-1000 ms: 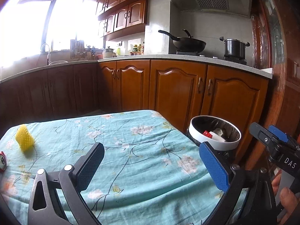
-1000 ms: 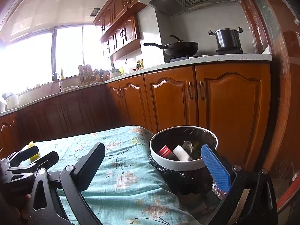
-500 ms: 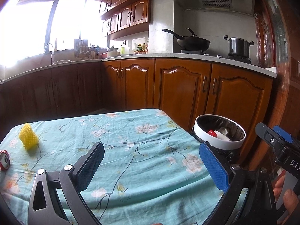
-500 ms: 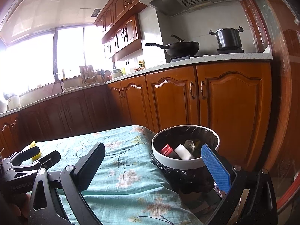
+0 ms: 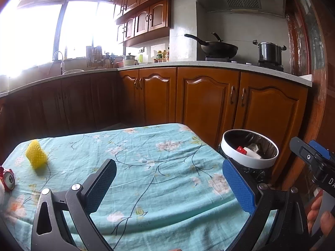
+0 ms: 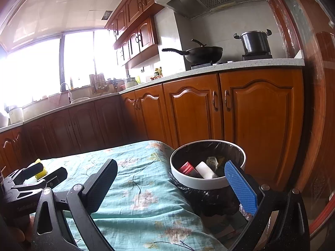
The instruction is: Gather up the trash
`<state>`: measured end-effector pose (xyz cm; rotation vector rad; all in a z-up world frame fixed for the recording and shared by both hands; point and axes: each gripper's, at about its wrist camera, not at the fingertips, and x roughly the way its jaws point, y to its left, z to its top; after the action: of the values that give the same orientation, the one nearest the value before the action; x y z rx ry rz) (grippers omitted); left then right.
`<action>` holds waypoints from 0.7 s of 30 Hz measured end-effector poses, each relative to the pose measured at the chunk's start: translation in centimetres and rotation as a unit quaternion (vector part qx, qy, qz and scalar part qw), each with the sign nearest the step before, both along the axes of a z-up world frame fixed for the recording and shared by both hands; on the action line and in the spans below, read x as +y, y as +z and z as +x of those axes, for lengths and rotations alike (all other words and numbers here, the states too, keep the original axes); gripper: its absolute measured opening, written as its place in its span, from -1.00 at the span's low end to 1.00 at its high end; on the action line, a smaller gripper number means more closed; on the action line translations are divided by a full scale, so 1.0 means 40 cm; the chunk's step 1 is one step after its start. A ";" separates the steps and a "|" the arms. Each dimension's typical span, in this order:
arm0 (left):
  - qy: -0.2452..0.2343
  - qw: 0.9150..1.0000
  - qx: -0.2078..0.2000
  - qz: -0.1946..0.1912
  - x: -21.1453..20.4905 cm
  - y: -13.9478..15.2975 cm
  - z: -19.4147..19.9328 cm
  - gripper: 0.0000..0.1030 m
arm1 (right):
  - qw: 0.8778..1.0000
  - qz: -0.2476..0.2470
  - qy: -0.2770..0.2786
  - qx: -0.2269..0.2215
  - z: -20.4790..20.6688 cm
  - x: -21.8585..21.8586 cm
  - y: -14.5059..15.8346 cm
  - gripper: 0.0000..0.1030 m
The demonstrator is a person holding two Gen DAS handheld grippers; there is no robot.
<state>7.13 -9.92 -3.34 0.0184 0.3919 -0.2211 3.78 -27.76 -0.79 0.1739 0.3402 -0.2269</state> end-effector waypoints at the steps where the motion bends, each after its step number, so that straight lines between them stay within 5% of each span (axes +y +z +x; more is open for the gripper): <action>1: -0.001 1.000 0.000 0.000 -0.001 0.000 0.000 0.99 | 1.000 0.000 0.001 0.000 0.000 0.001 0.001 1.00; 21: -0.008 1.000 -0.004 0.006 0.014 -0.010 0.014 0.99 | 1.000 0.005 0.003 -0.002 0.003 0.002 0.002 1.00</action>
<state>7.67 -9.36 -3.73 0.0336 0.3846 -0.2338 3.90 -27.67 -0.72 0.1824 0.3386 -0.2186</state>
